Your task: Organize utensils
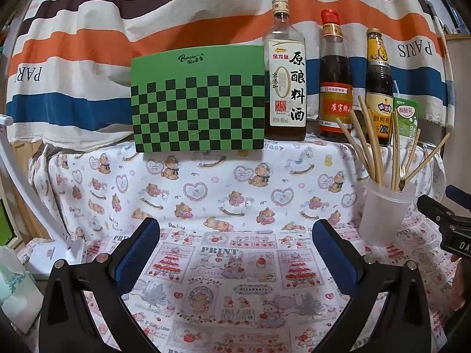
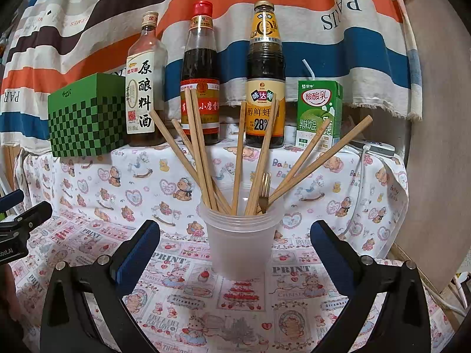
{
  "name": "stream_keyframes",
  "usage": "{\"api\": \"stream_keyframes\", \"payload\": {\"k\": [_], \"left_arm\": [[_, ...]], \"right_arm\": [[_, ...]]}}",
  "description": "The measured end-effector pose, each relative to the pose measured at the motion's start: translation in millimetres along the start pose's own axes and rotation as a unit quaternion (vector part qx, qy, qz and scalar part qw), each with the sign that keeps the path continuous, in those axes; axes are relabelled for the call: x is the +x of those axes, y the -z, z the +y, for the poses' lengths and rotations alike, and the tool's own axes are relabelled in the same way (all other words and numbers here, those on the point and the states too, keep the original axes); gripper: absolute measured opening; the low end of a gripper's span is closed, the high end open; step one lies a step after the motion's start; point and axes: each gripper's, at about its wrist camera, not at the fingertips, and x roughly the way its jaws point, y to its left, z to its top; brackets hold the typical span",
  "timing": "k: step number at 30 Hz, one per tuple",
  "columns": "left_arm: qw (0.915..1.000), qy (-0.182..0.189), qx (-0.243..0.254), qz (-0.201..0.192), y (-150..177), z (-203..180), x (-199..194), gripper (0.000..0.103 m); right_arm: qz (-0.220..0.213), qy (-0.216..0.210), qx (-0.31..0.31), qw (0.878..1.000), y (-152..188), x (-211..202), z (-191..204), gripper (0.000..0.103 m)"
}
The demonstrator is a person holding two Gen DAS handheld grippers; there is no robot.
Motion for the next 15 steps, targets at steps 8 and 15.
{"api": "stream_keyframes", "payload": {"k": [8, 15], "left_arm": [[1.0, 0.0, 0.0, 0.0, 0.2, -0.1, 0.5, 0.103], [1.0, 0.0, 0.0, 0.001, -0.7, 0.2, 0.7, 0.103]], "right_arm": [[0.001, -0.002, 0.0, 1.0, -0.4, 0.3, 0.8, 0.103], [0.0, -0.003, -0.001, 1.0, 0.3, -0.2, 1.1, 0.103]]}}
